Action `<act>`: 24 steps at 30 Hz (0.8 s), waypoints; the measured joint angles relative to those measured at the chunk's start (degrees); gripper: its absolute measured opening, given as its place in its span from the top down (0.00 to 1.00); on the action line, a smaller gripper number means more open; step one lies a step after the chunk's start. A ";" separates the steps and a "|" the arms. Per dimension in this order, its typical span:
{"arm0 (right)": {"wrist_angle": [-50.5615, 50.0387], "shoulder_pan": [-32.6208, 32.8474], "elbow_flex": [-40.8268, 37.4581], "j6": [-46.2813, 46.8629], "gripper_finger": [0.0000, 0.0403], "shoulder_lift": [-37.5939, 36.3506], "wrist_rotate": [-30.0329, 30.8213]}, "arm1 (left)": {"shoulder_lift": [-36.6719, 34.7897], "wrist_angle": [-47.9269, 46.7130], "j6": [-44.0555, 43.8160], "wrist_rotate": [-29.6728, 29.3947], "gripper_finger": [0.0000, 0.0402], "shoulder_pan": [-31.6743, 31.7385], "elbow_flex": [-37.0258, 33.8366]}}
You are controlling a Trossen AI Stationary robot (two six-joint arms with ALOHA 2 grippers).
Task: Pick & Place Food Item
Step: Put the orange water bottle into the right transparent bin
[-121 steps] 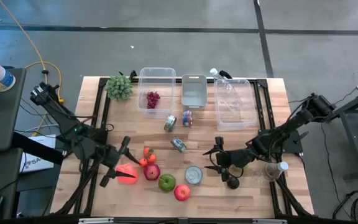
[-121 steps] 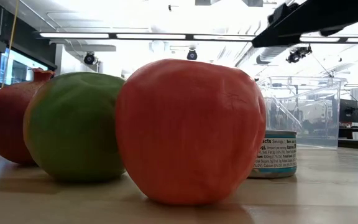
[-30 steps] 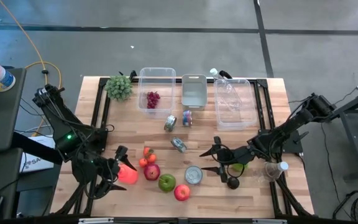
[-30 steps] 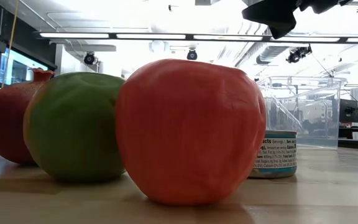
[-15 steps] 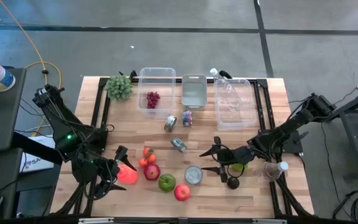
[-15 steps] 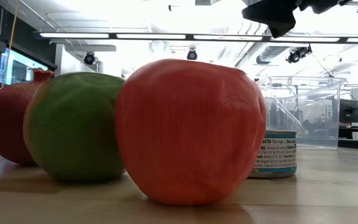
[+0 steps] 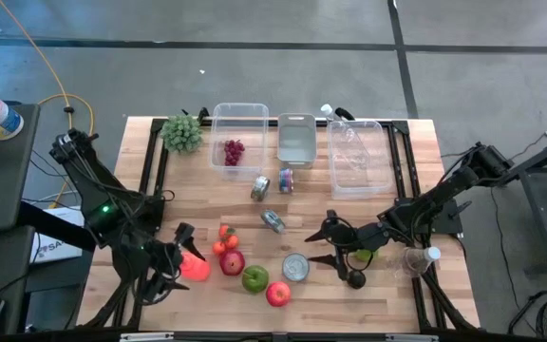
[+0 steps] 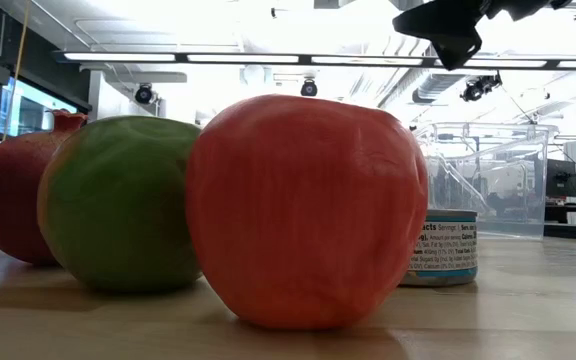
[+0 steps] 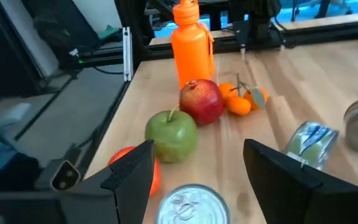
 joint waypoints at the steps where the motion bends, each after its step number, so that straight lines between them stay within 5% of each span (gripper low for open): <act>1: -0.01 0.00 0.00 0.17 0.42 0.00 -0.65 | -0.18 -1.89 -1.83 -0.04 0.13 0.02 0.00; 15: -0.01 0.01 0.00 -1.56 0.42 0.00 -4.30 | -1.72 0.61 4.94 -0.26 0.13 -6.09 -3.43; 24: -0.03 0.28 0.00 -2.01 0.42 0.00 -4.23 | -13.62 14.73 9.00 -0.96 0.13 -5.95 -18.87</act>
